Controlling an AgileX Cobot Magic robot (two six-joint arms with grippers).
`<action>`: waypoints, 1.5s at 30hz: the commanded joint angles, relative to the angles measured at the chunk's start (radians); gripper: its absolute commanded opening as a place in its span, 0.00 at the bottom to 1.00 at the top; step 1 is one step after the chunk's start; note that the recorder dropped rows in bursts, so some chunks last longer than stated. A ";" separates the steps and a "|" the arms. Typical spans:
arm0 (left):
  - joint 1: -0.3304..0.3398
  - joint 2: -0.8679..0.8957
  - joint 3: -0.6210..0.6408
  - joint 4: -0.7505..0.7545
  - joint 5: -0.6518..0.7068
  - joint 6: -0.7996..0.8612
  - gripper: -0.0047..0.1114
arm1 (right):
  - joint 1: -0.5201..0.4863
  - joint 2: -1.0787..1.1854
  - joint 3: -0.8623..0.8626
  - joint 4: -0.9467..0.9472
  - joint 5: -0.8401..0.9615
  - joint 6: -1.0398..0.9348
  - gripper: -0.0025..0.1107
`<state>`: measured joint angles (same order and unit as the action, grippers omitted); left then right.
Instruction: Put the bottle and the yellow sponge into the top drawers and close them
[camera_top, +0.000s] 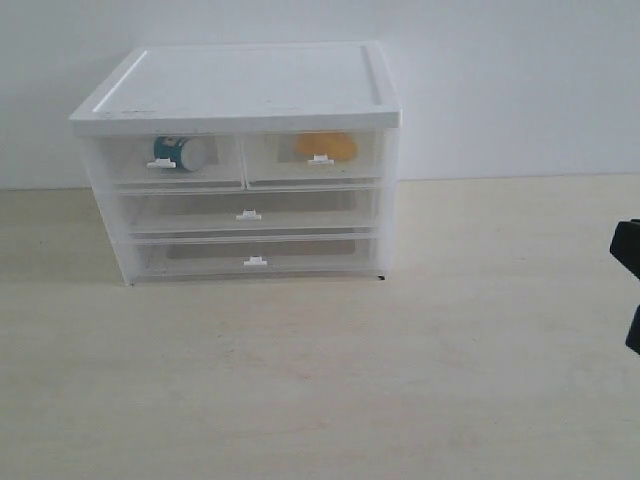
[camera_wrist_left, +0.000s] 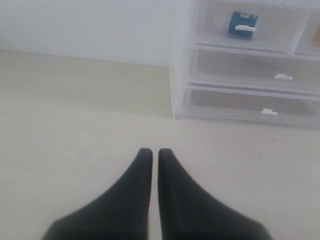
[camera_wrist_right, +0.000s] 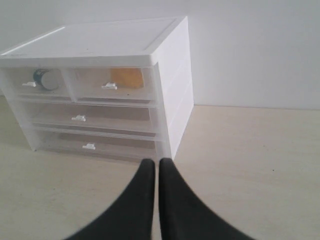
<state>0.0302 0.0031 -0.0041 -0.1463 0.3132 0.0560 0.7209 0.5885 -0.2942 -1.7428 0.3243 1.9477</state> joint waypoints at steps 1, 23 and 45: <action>-0.004 -0.003 0.004 0.009 0.001 0.001 0.07 | -0.002 -0.007 0.002 -0.002 0.006 0.001 0.02; -0.004 -0.003 0.004 0.009 0.001 0.001 0.07 | -0.358 -0.506 0.196 0.004 -0.444 -0.054 0.02; -0.004 -0.003 0.004 0.009 0.001 0.001 0.07 | -0.350 -0.588 0.247 0.004 -0.438 -0.010 0.02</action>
<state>0.0302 0.0031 -0.0041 -0.1463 0.3132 0.0560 0.3690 0.0053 -0.0485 -1.7332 -0.0868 1.9284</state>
